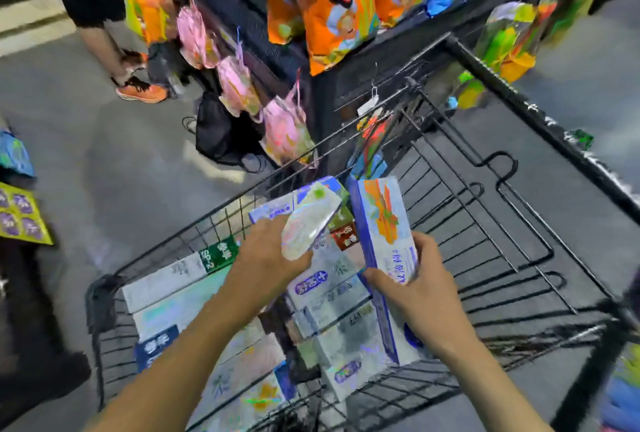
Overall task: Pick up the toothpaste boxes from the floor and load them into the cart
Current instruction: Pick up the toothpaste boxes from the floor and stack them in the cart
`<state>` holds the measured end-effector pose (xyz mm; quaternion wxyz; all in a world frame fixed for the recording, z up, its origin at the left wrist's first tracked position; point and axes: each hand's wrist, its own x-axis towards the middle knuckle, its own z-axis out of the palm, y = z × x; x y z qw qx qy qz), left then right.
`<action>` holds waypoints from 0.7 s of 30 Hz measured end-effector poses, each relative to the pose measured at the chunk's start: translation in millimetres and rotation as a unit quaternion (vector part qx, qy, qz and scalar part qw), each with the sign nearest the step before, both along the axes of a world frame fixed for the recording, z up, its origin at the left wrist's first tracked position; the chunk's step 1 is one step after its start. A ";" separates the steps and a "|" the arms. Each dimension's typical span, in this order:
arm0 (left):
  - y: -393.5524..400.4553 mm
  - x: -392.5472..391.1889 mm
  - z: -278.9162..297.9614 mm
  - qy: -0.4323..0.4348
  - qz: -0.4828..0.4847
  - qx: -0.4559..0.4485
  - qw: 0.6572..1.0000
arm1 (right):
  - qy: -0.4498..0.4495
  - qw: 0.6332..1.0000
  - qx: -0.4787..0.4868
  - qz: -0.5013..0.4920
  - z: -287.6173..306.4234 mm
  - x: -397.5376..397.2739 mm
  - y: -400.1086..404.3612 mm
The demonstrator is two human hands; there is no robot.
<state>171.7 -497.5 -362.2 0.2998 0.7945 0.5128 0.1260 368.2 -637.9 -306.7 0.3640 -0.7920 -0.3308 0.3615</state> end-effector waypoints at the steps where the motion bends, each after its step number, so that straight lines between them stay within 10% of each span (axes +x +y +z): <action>1: 12.9 7.0 -17.1 0.031 -0.015 -0.004 0.999 | -0.006 1.000 -0.001 -0.002 -12.5 4.9 7.7; 7: 59.1 45.2 -86.4 0.136 -0.113 -0.012 0.984 | -0.001 0.999 0.013 -0.045 -70.9 16.5 35.6; 14: 75.9 53.6 -132.9 0.246 -0.189 0.187 0.932 | 0.029 0.997 0.014 -0.070 -94.1 16.1 41.5; 21: 86.2 43.4 -148.8 0.180 -0.189 0.267 0.928 | -0.007 0.999 -0.035 -0.029 -110.0 16.7 28.2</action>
